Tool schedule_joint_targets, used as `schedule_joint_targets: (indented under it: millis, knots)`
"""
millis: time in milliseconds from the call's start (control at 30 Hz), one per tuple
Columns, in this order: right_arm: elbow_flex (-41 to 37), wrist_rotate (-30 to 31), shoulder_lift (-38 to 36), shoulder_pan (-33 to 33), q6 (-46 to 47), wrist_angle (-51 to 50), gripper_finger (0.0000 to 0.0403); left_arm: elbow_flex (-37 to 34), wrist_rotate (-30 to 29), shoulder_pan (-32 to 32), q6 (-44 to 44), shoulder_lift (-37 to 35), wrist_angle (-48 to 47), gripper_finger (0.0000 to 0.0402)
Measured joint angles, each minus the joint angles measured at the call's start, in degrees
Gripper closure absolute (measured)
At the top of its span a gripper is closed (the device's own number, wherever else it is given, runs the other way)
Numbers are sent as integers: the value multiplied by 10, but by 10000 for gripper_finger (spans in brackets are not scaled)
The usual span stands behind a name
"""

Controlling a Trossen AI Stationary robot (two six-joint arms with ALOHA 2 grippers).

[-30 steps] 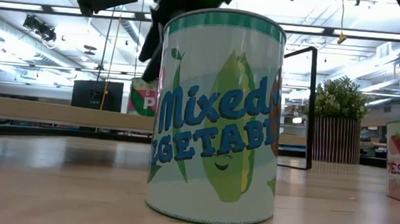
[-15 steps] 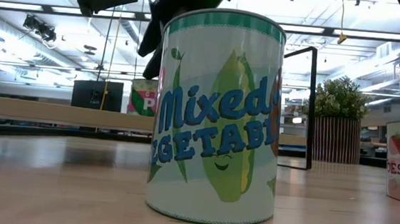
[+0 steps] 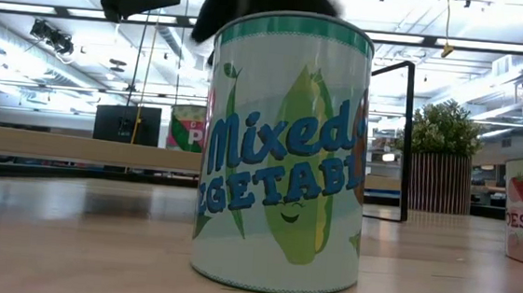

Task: Pick and place cans onto a shelf
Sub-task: Put the small canned tomato on the shelf

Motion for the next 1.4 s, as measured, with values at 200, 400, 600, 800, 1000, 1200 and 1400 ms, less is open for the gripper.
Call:
schedule_joint_targets:
  millis: [200, 400, 600, 800, 1000, 1200, 1400]
  knots:
    - [0, -122, -43, 44, 77, -76, 55, 0, 0, 0, 0, 0, 0, 13]
    - [0, -229, -60, 77, 155, -218, 55, 0, 0, 0, 0, 0, 0, 13]
    - [-30, -277, -60, 89, 279, -321, 55, 0, 0, 2, 0, 0, 0, 13]
    - [-100, -271, -59, 109, 305, -302, 55, 0, 0, 2, 0, 0, 0, 13]
    - [-119, -274, -59, 122, 327, -278, 55, 0, 0, 2, 5, 0, 0, 13]
    - [-119, -287, -62, 140, 350, -273, 55, 0, 0, 2, 3, 0, 0, 13]
    - [-144, -268, -63, 163, 326, -246, 55, 0, 0, 2, 3, 0, 0, 13]
